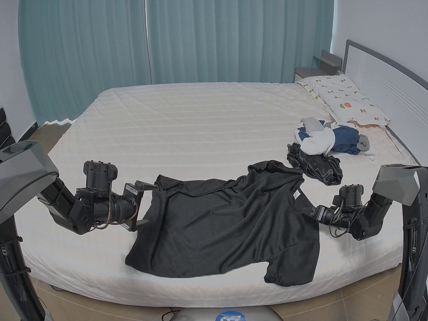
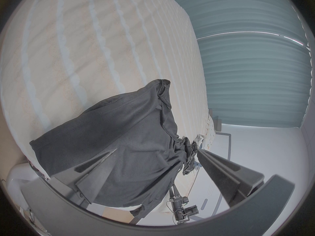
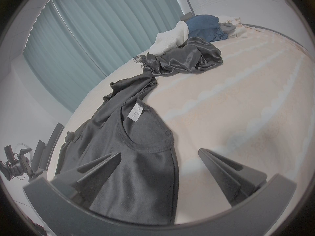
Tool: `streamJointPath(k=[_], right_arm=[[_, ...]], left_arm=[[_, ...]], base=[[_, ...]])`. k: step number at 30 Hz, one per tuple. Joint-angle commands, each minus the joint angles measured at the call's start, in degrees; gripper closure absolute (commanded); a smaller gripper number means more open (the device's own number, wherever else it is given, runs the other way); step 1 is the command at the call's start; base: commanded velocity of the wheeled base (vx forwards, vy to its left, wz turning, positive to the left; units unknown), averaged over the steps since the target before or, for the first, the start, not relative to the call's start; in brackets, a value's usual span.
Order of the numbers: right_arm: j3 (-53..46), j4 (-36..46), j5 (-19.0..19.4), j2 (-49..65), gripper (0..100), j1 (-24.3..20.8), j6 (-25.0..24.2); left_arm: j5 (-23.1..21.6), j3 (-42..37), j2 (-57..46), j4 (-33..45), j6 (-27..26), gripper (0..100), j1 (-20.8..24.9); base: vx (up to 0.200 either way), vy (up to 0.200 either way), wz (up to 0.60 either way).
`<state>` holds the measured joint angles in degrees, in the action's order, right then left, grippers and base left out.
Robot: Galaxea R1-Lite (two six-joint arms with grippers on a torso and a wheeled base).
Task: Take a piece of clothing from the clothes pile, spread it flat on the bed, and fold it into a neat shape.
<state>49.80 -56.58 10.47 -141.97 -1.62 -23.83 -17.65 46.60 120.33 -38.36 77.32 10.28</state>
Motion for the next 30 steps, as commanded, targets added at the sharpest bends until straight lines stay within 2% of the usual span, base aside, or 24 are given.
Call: streamJointPath(k=[1,4,5,14,18,23,28,29,30], right_arm=[[-1.2,0.0,0.7,0.3,0,0.0,-0.1],[-1.1,0.0,0.7,-0.1,0,-0.2,0.0],[-1.0,0.0,0.7,-0.2,100,-0.3,-0.1],[3.1,-0.5,0.3,-1.0,100,1.0,-0.2],[8.7,0.2,0.1,-1.6,100,2.7,-1.3],[14.5,0.5,0.1,-2.8,100,2.8,-1.1],[17.9,1.7,0.3,-3.1,100,2.6,-1.0],[17.9,1.7,0.3,-3.1,0,2.5,-1.0],[18.0,1.7,0.4,-3.2,0,2.4,-0.9]], left_arm=[[0.0,0.0,0.0,0.0,0.0,0,0.0],[0.0,0.0,0.0,0.0,0.0,0,0.0],[0.0,0.0,0.1,0.0,0.0,0,0.0],[0.0,-0.1,0.0,0.0,0.0,0,0.0],[0.1,-0.4,0.0,0.0,-0.2,0,0.0],[0.2,-0.9,0.1,0.0,-2.5,0,0.0],[0.2,-1.0,0.2,0.0,-2.6,0,0.1],[0.2,-1.0,0.2,0.0,-2.6,0,0.1],[0.2,-1.0,0.2,0.0,-2.6,0,0.1]], base=[[0.0,0.0,0.0],[0.0,0.0,0.0],[0.0,0.0,0.0],[0.0,0.0,0.0],[0.0,0.0,0.0],[0.0,0.0,0.0],[0.0,0.0,0.0],[0.0,0.0,0.0],[0.0,0.0,0.0]])
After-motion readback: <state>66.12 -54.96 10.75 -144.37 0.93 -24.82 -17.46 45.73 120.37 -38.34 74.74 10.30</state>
